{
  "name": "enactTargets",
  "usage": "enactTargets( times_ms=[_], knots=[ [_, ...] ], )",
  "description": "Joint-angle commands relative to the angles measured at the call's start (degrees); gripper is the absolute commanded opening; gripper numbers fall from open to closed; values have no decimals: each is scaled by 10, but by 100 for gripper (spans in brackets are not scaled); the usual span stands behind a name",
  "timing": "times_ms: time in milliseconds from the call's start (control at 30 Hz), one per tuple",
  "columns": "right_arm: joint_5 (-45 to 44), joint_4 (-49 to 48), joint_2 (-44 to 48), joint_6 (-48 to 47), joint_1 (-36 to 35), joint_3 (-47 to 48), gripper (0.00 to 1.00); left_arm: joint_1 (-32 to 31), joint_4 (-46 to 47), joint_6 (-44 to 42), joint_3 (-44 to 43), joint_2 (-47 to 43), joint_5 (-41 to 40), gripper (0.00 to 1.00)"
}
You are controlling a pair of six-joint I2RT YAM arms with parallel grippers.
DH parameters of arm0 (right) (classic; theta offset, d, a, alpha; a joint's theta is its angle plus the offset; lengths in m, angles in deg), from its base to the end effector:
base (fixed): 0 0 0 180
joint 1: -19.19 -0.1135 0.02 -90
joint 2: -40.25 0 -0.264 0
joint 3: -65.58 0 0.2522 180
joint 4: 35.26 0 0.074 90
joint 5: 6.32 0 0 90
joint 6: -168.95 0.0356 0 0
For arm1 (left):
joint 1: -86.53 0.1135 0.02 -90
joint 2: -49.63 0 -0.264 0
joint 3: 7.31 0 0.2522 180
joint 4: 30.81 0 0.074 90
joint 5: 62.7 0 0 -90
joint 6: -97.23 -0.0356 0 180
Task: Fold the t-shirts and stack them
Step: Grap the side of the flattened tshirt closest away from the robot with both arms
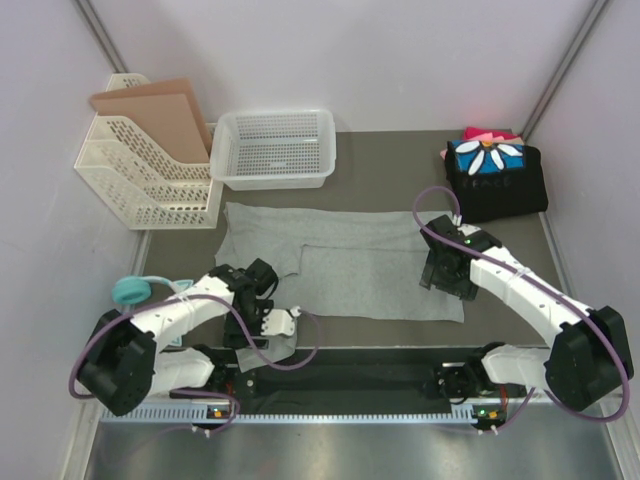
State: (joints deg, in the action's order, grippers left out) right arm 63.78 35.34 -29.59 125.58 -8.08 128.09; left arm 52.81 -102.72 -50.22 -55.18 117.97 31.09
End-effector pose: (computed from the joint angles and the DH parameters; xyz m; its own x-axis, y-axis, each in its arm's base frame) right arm 0.1848 0.0816 0.2241 -0.8641 0.3236 -0.3856 0.3795 0.9220 -0.0766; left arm 0.1270 -0.0876 0.1612 0.0179 0.9993 -0.0333 0.9973 -0.0202 -0.0705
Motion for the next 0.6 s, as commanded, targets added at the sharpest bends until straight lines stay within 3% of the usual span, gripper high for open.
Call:
enactTargets(
  times_ms=[0, 200, 233, 300, 367, 567],
  knots=[
    [-14, -3, 5, 6, -9, 15, 73, -12, 24, 10, 8, 28, -2, 71],
    [-16, -3, 3, 3, -9, 14, 73, -12, 37, 25, 0, 57, 11, 47],
    [-15, -3, 2, 3, -9, 14, 73, -12, 37, 27, -1, 59, 14, 37],
    [-15, -7, 1, 2, -9, 14, 73, -12, 39, 33, -4, 68, 15, 25],
    [-15, -7, -2, 1, -9, 16, 73, -12, 37, 43, -9, 78, 17, 3],
    [-13, -24, -29, -4, -7, 13, 73, -9, 11, 54, -50, 59, 8, 0]
  ],
)
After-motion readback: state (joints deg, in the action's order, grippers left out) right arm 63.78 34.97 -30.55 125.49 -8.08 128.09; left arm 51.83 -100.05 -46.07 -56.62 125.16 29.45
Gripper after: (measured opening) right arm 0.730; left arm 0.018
